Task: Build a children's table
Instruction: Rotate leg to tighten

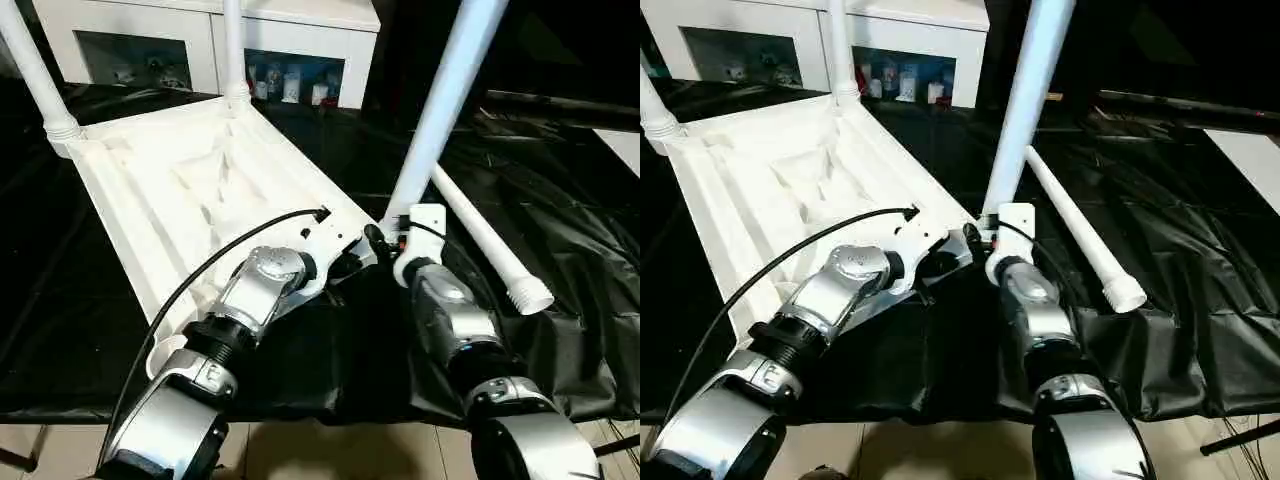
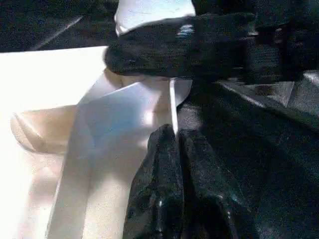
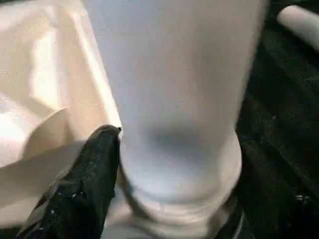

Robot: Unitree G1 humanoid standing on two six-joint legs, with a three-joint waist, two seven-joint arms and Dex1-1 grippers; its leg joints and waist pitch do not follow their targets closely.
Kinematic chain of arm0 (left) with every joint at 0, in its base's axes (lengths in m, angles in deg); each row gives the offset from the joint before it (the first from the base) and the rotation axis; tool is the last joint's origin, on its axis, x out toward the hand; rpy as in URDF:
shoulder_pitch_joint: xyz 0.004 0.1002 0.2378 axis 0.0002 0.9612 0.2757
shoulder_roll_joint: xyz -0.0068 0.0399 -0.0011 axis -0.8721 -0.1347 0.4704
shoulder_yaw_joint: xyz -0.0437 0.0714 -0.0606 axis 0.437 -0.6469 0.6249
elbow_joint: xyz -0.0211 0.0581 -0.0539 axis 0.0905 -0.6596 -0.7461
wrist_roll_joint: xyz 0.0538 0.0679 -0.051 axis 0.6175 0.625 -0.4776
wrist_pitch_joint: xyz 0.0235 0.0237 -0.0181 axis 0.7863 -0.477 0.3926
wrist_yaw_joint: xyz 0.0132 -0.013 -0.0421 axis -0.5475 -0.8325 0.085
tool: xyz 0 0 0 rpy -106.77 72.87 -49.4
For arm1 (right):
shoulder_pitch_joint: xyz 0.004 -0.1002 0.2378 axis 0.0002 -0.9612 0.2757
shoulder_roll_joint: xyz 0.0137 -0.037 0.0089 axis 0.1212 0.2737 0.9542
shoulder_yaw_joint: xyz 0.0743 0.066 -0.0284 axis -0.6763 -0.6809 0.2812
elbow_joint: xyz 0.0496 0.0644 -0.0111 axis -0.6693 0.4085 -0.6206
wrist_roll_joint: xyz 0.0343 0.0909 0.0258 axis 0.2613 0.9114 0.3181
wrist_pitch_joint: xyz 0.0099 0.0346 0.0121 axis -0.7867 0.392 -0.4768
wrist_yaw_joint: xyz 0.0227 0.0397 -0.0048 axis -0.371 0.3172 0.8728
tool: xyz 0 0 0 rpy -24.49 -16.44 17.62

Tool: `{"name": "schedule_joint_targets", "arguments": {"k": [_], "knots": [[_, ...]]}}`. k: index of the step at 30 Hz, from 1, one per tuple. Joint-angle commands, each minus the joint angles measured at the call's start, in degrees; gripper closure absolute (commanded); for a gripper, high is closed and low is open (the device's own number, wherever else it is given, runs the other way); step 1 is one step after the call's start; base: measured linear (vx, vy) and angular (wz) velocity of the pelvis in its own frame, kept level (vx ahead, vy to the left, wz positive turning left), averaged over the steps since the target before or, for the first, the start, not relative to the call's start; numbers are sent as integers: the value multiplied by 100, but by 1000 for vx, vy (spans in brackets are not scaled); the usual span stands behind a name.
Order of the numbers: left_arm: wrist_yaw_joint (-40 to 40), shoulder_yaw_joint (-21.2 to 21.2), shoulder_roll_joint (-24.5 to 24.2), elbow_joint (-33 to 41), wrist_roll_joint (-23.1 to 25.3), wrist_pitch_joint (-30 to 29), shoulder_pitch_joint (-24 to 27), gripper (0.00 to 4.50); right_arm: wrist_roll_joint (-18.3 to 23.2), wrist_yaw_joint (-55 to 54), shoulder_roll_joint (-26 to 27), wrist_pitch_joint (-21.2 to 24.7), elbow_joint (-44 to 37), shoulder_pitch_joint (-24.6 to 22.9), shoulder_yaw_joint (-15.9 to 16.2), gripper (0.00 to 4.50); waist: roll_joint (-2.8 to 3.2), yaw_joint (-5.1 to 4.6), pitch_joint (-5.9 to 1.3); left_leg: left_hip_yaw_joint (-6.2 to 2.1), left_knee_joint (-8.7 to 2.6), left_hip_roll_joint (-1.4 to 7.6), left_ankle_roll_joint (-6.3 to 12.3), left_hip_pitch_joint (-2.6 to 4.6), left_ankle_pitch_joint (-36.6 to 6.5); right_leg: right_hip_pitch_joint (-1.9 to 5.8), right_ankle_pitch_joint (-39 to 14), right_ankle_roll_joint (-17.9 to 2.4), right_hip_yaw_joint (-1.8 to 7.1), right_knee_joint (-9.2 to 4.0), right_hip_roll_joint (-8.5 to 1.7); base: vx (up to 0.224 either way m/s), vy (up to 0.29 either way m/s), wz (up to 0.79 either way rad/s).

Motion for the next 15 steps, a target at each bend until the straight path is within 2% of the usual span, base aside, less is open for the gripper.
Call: {"name": "schedule_joint_targets", "arguments": {"k": [1,2,4,6,8,9,10,13,15], "knots": [[452,-127,-161,111,-98,221,235,450,22,689,-80,112,-211,-185,305,79,-1,-2,-307,-18,-371,136,418,-11,-968,279,-1111,-1048,260,-426,-373,0,0,0],[568,-149,-231,174,-110,229,279,450,-24,863,-147,119,-288,-233,418,70,-4,14,-314,-24,-367,140,397,6,-997,289,-1169,-1016,256,-434,-375,0,0,0],[910,-192,-408,350,-163,360,391,450,-110,1333,-327,132,-519,-376,641,70,-10,3,-307,-19,-366,141,429,-12,-955,290,-1136,-1028,267,-435,-373,0,0,0],[1027,-195,-456,408,-197,380,425,450,-141,1499,-375,124,-576,-413,672,70,0,-3,-306,-11,-373,151,399,7,-1002,261,-1256,-1048,280,-447,-381,0,0,0],[1448,-235,-676,621,-297,631,547,450,-165,2089,-618,127,-881,-593,830,70,7,12,-302,-21,-379,157,376,17,-1011,268,-1251,-1075,281,-444,-386,0,0,0],[2265,-329,-1049,1085,-563,723,779,450,-44,2845,-968,190,-1393,-846,981,70,4,22,-298,-25,-385,174,416,4,-1010,279,-1108,-1105,277,-423,-383,0,0,0],[2492,-356,-1158,1211,-636,727,841,450,17,3048,-1067,250,-1553,-915,1014,70,-4,29,-304,-29,-383,181,427,-6,-976,298,-1046,-1102,280,-411,-387,0,0,0],[2871,-346,-1344,1449,-784,688,958,450,154,3471,-1295,389,-1911,-1063,1114,70,32,39,-326,2,-362,180,528,51,-845,249,-634,-1271,287,-363,-356,0,0,0],[3182,-296,-1499,1660,-951,585,1059,450,256,3944,-1536,476,-2241,-1205,1241,70,26,46,-332,2,-361,185,550,36,-725,270,-420,-1354,279,-328,-353,0,0,0]]}}
